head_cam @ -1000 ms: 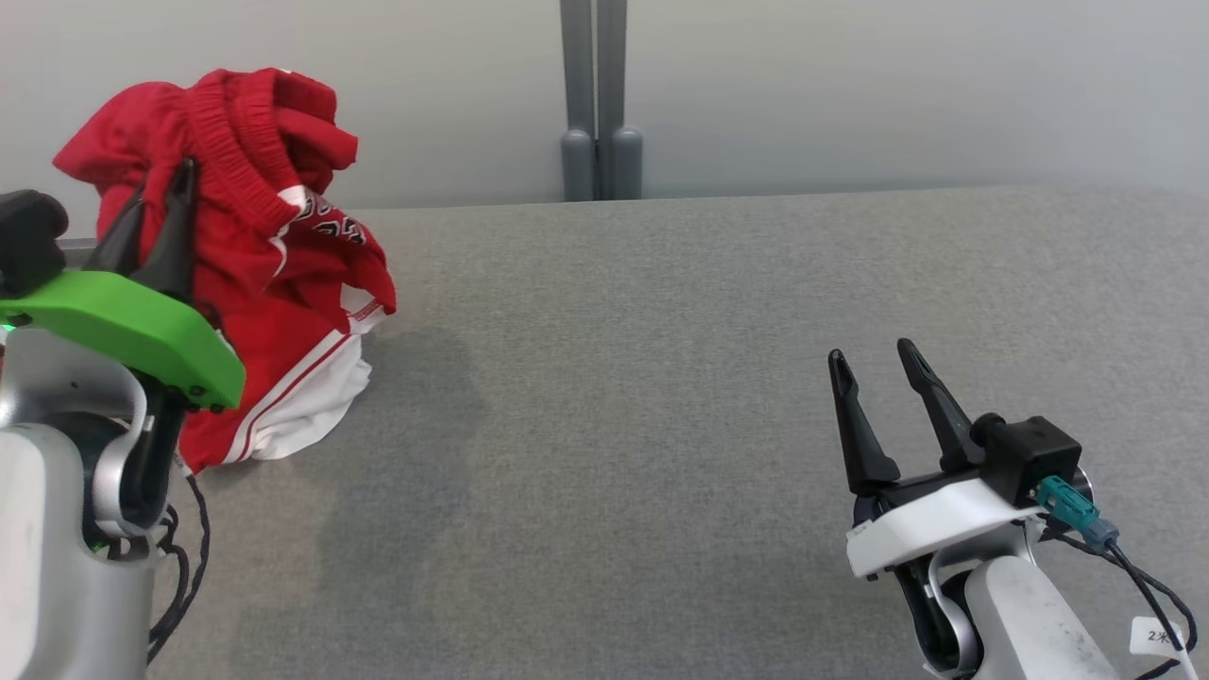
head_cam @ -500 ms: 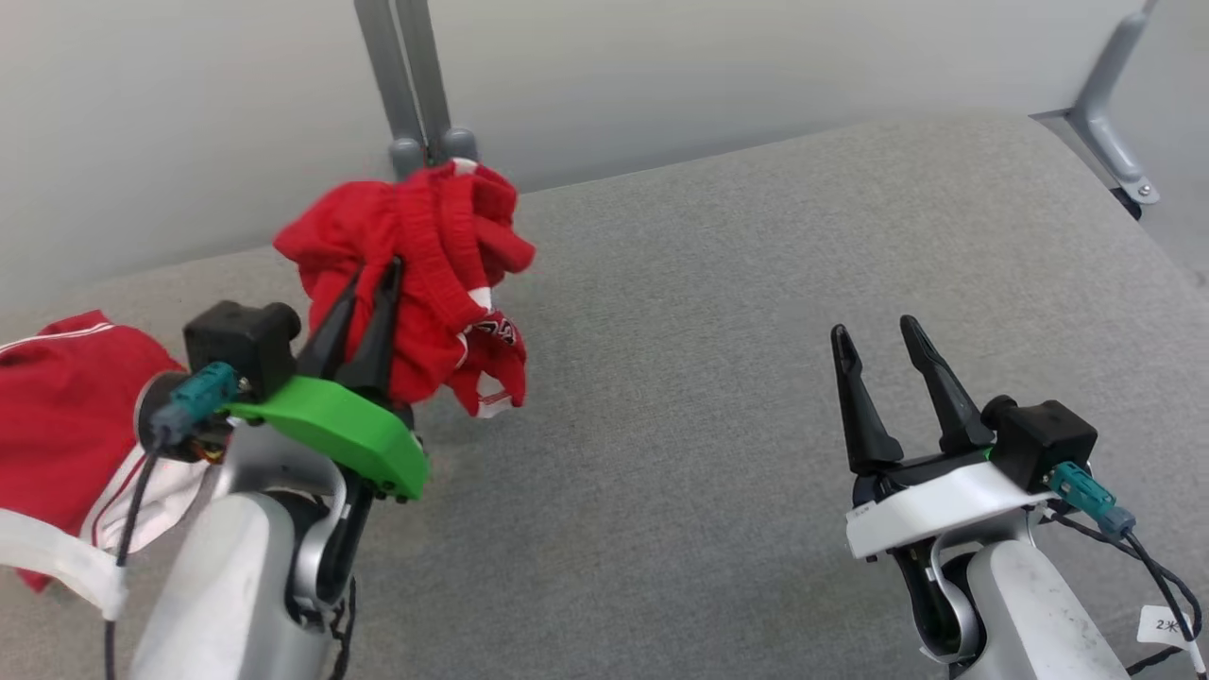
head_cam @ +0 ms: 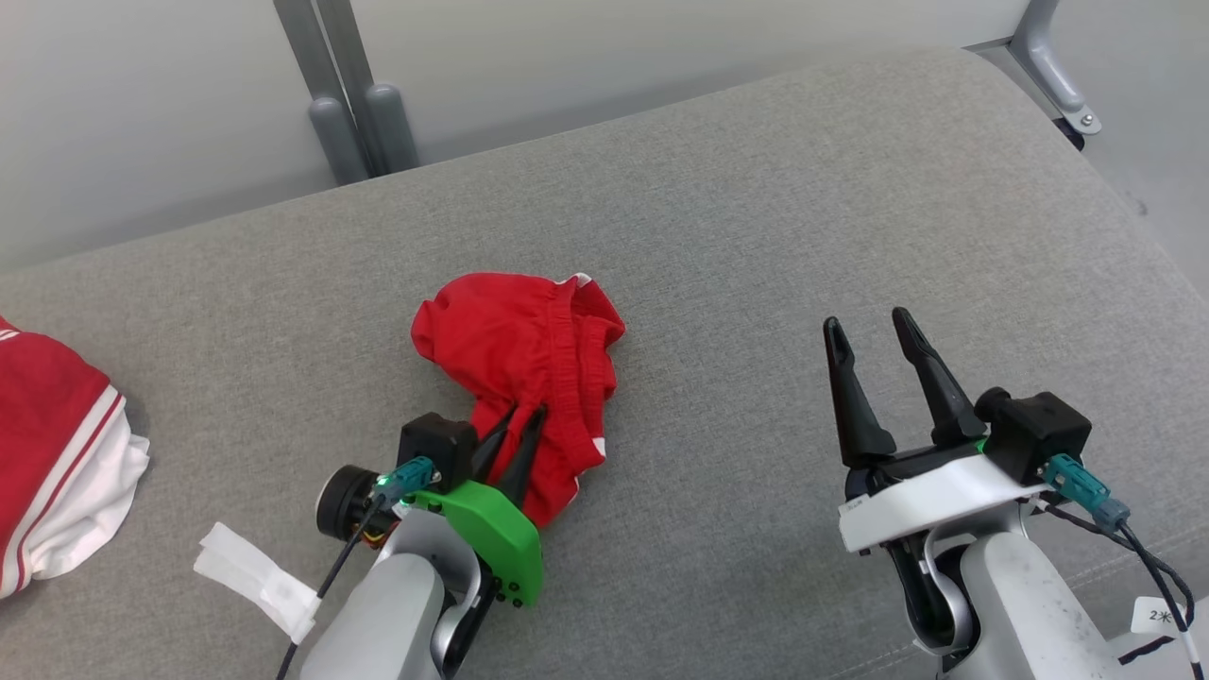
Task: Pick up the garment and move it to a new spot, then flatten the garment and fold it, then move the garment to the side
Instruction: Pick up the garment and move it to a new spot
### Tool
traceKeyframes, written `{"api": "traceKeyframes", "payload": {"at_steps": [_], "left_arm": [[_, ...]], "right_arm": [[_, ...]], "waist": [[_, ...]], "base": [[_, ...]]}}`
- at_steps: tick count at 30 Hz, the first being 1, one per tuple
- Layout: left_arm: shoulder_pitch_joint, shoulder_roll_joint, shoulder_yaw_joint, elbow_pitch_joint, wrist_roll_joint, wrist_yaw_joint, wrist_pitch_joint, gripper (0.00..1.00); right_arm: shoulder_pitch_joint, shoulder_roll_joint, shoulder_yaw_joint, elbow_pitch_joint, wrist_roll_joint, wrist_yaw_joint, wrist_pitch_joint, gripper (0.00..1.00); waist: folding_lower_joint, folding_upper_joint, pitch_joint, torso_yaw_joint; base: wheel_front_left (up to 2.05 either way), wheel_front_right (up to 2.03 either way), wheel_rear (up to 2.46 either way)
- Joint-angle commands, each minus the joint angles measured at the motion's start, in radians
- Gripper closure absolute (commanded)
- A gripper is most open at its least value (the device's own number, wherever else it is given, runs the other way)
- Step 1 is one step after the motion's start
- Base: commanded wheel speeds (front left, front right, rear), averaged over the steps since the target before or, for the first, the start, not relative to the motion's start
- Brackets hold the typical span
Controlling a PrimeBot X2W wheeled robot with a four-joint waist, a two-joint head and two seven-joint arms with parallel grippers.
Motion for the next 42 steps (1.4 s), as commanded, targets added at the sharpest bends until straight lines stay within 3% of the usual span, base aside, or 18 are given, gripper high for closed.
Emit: {"api": "traceKeyframes", "payload": {"at_steps": [1,2,8,13,24,29,35,42], "left_arm": [[-0.020,0.002,-0.010,0.040,-0.008,-0.003,-0.011,0.54],[-0.034,-0.004,-0.023,0.072,-0.014,-0.007,-0.029,0.00],[-0.075,-0.015,-0.071,0.149,-0.038,-0.010,-0.093,0.00],[-0.055,-0.013,-0.060,0.113,-0.041,0.005,-0.114,0.00],[0.092,0.122,0.110,-0.234,-0.008,0.106,-0.118,0.00],[0.195,0.151,0.220,-0.369,0.009,0.156,-0.118,0.00],[0.341,0.113,0.344,-0.482,0.035,0.176,-0.118,0.00],[0.453,0.064,0.429,-0.492,0.058,0.147,-0.118,0.00]], "right_arm": [[-0.012,-0.001,0.007,0.000,0.005,0.000,-0.003,0.00],[-0.012,-0.001,0.008,0.002,0.007,0.000,-0.003,0.00],[-0.007,-0.002,0.004,0.010,-0.002,0.000,-0.003,0.00],[0.016,-0.001,-0.003,0.018,-0.016,0.000,-0.003,0.00],[0.059,-0.002,-0.017,0.017,-0.038,0.000,-0.003,0.00],[0.077,-0.002,-0.032,0.015,-0.041,0.000,-0.003,0.00],[0.106,-0.001,-0.054,0.012,-0.039,0.000,-0.003,0.00],[0.123,-0.001,-0.059,-0.001,-0.042,0.000,-0.003,0.00]], "waist": [[0.0000,-0.0001,0.003,0.007],[0.0000,-0.0001,0.003,0.010],[0.0000,-0.0001,-0.017,0.042],[0.0000,-0.0001,-0.054,0.078],[0.0000,-0.0001,-0.095,0.165],[0.0000,-0.0001,-0.102,0.183],[0.0000,-0.0001,-0.111,0.189],[0.0000,-0.0001,-0.112,0.184]], "base": [[0.00,0.00,0.00],[0.00,0.00,0.00],[0.00,0.00,0.00],[0.00,0.00,0.00],[0.00,0.00,0.00],[0.00,0.00,0.00],[0.00,0.00,0.00],[0.00,0.00,0.00]]}}
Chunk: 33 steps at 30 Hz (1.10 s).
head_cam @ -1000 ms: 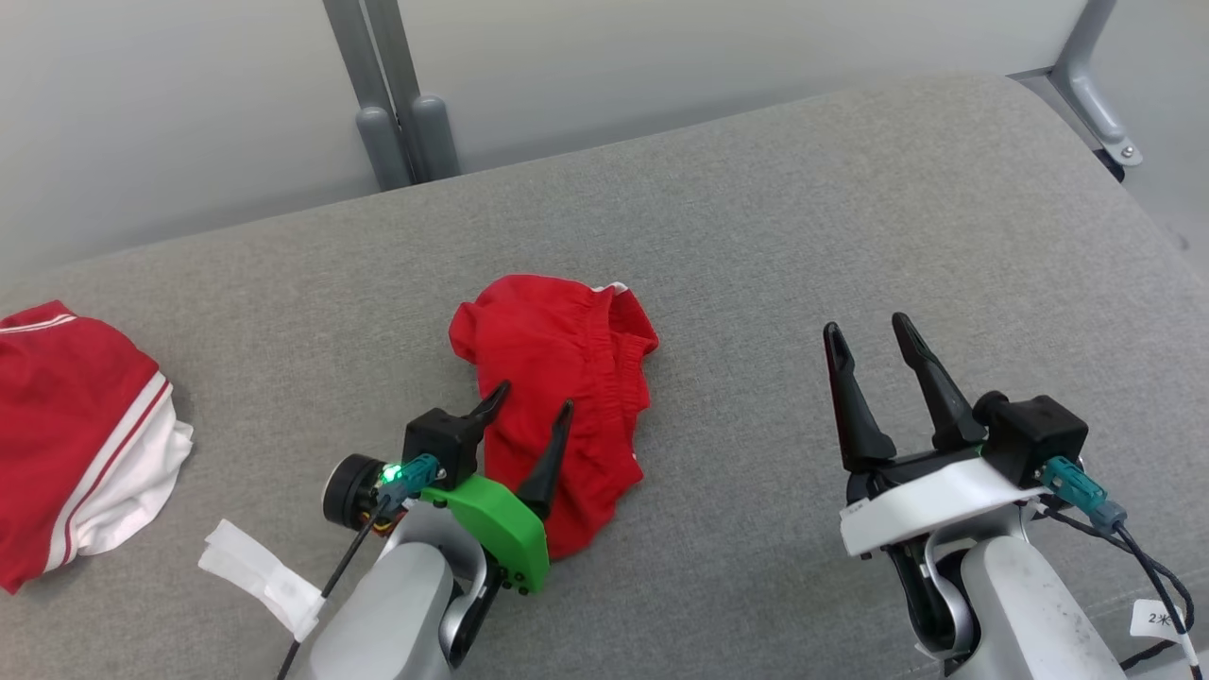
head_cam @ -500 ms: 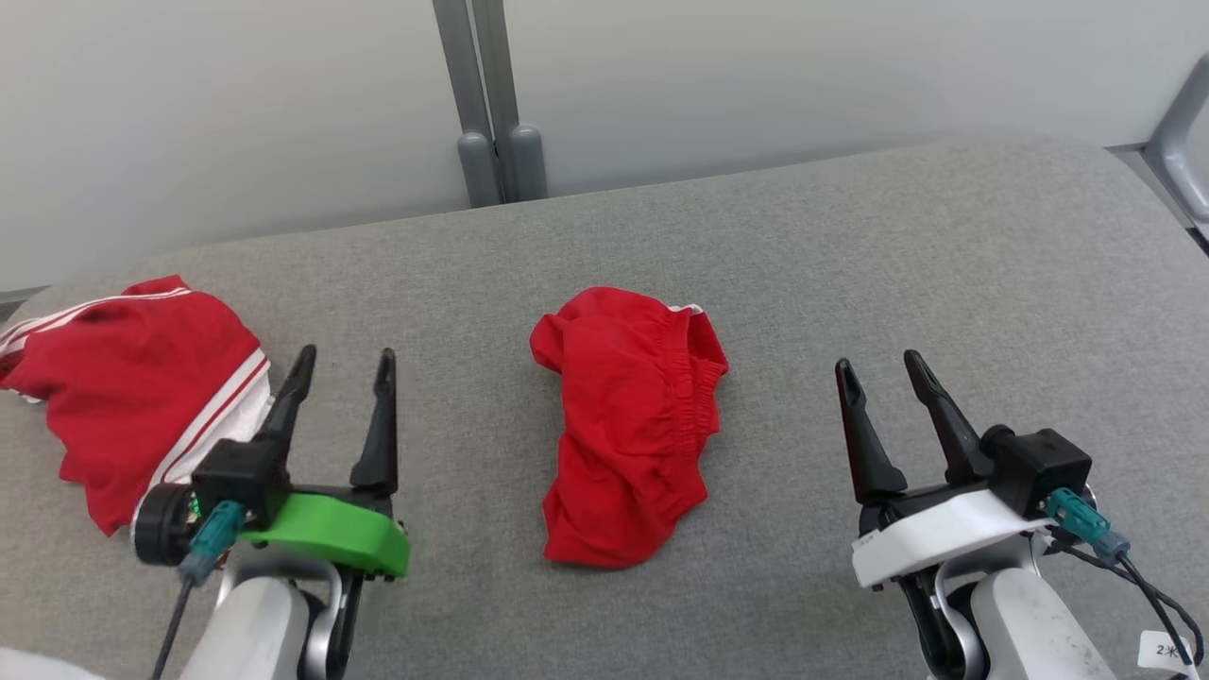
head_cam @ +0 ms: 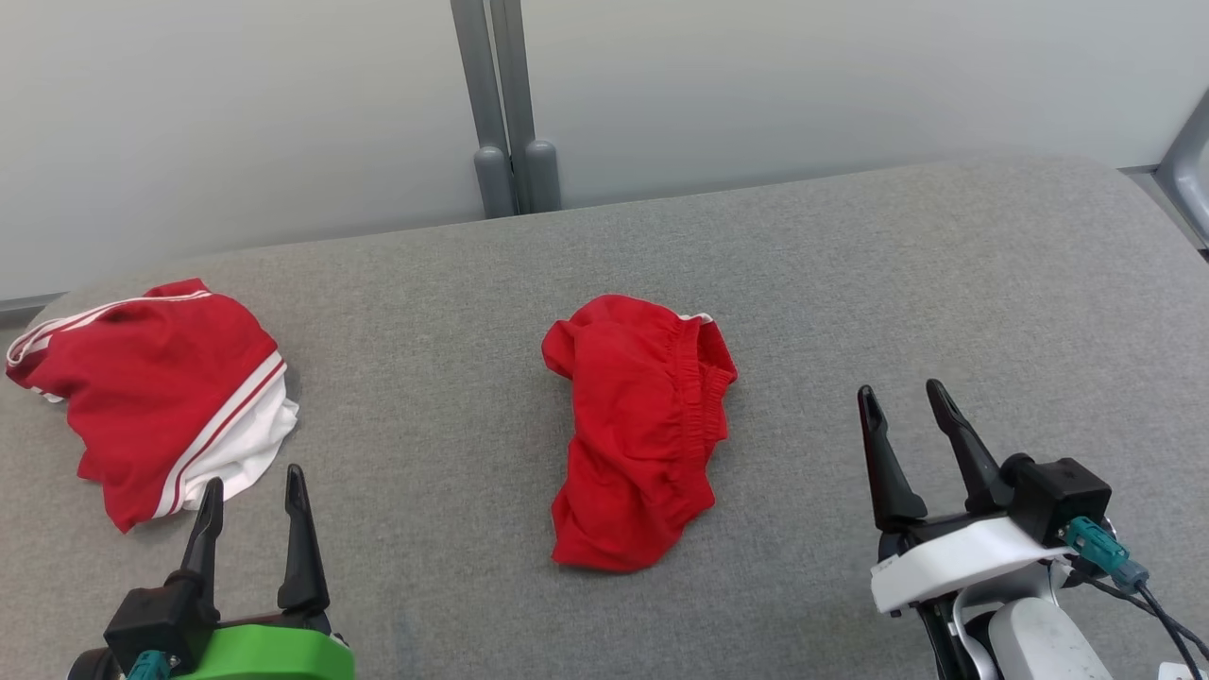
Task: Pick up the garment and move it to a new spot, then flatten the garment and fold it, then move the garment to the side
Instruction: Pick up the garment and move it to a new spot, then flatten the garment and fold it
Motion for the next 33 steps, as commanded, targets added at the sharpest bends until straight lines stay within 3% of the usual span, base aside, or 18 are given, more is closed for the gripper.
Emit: {"api": "traceKeyframes", "payload": {"at_steps": [1,20,27,33], "left_arm": [[0.015,-0.008,0.014,0.004,0.011,-0.011,0.000,0.00],[-0.034,-0.071,0.070,0.054,0.070,-0.088,0.000,0.00],[-0.048,-0.077,0.067,0.069,0.076,-0.103,0.000,0.00],[-0.060,-0.080,0.057,0.082,0.074,-0.110,0.000,0.00]], "right_arm": [[0.012,-0.002,-0.008,-0.009,-0.003,0.000,-0.003,0.00],[-0.001,-0.002,0.009,0.037,0.011,0.000,-0.003,0.00],[-0.048,-0.014,0.118,0.152,0.031,0.000,-0.001,0.00],[-0.116,-0.060,0.250,0.301,0.113,0.000,0.114,0.00]], "waist": [[0.0000,0.0000,0.002,0.002],[0.0000,0.0000,0.013,0.029],[0.0000,0.0000,0.019,0.063],[0.0000,0.0000,0.034,0.125]], "base": [[0.00,0.00,0.00],[0.00,0.00,0.00],[0.00,0.00,0.00],[0.00,0.00,0.00]]}}
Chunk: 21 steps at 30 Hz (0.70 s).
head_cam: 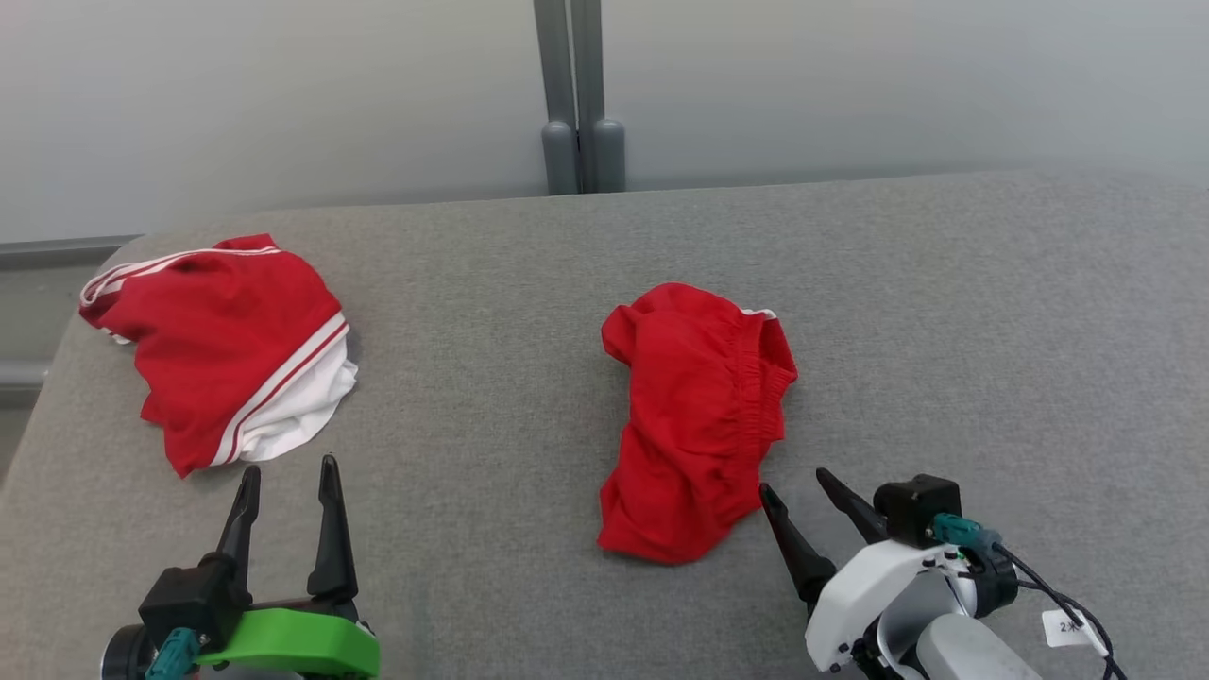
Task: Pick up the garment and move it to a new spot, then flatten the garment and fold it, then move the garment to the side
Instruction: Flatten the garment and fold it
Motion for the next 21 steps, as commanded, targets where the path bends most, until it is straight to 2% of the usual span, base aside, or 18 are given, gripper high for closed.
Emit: {"api": "traceKeyframes", "payload": {"at_steps": [1,12,13,15,21], "left_arm": [[-0.018,0.000,0.000,0.003,0.001,-0.004,0.000,0.00],[-0.037,-0.001,-0.009,0.015,0.003,-0.011,0.000,0.00],[-0.036,-0.001,-0.007,0.017,0.002,-0.011,0.000,0.00],[-0.036,-0.001,-0.005,0.021,0.001,-0.013,0.000,0.00],[-0.024,-0.002,0.008,0.036,0.003,-0.013,0.000,0.00]], "right_arm": [[-0.028,-0.013,0.019,0.024,0.023,0.000,0.018,0.00],[-0.119,-0.049,0.105,0.170,0.107,0.000,0.063,0.00],[-0.125,-0.050,0.110,0.178,0.112,0.000,0.057,0.28],[-0.131,-0.050,0.124,0.191,0.122,0.000,0.048,1.00],[-0.135,-0.047,0.161,0.189,0.146,0.000,0.012,1.00]], "waist": [[0.0000,0.0000,0.014,0.041],[0.0000,0.0000,0.049,0.141],[0.0000,0.0000,0.049,0.145],[0.0000,0.0000,0.046,0.150],[0.0000,0.0000,0.014,0.143]], "base": [[0.00,0.00,0.00],[0.00,0.00,0.00],[0.00,0.00,0.00],[0.00,0.00,0.00],[0.00,0.00,0.00]]}}
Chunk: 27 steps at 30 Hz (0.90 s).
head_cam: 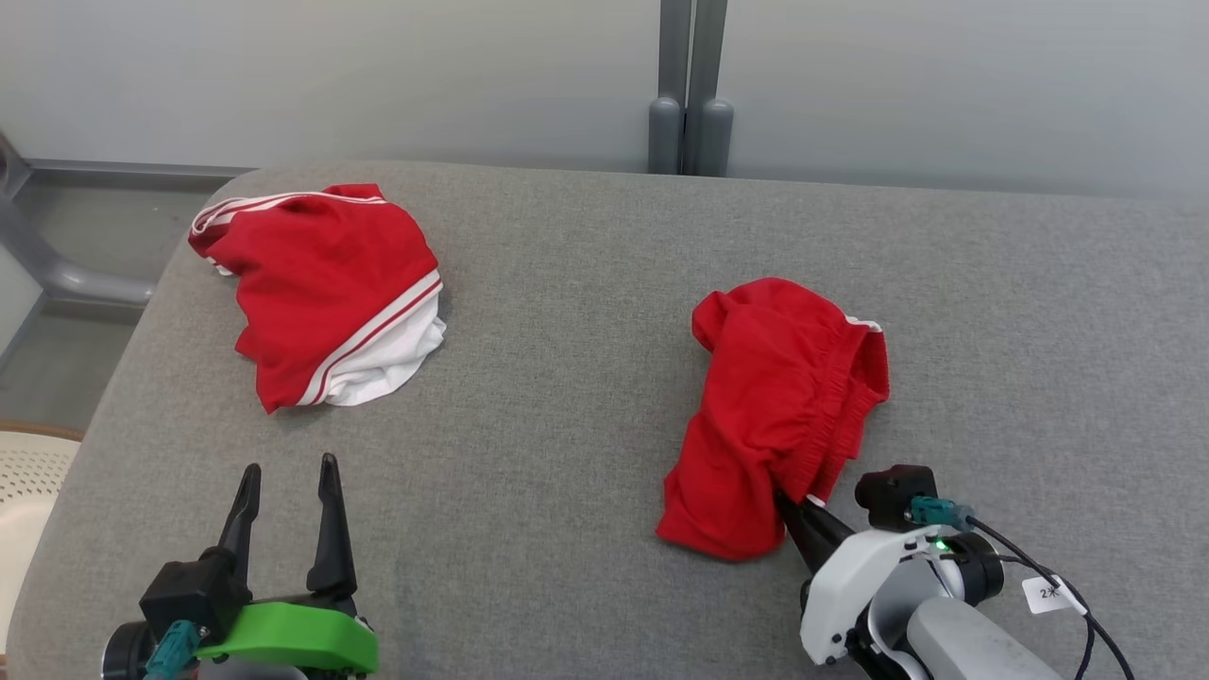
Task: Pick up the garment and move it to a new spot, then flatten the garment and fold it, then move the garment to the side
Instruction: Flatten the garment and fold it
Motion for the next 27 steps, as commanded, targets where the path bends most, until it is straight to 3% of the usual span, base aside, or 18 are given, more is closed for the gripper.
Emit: {"api": "traceKeyframes", "payload": {"at_steps": [1,9,17,27], "left_arm": [[0.002,0.000,0.006,-0.001,0.004,-0.001,0.000,0.00],[0.018,0.000,0.008,-0.009,-0.008,-0.002,0.000,0.00],[-0.006,0.001,-0.009,-0.010,-0.020,-0.001,0.000,0.00],[-0.062,0.001,-0.024,0.002,-0.014,-0.011,0.000,0.00]], "right_arm": [[-0.010,-0.002,0.006,-0.016,0.011,0.000,-0.013,1.00],[-0.032,-0.057,-0.032,-0.133,0.062,0.000,-0.032,1.00],[-0.037,-0.160,-0.182,-0.185,0.059,0.000,-0.010,1.00],[-0.022,-0.210,-0.343,-0.087,0.014,0.000,0.000,1.00]], "waist": [[0.0000,0.0000,-0.016,-0.012],[0.0000,0.0000,-0.024,-0.074],[0.0000,0.0000,0.010,-0.150],[0.0000,0.0000,0.087,-0.208]], "base": [[0.00,0.00,0.00],[0.00,0.00,0.00],[0.00,0.00,0.00],[0.00,0.00,0.00]]}}
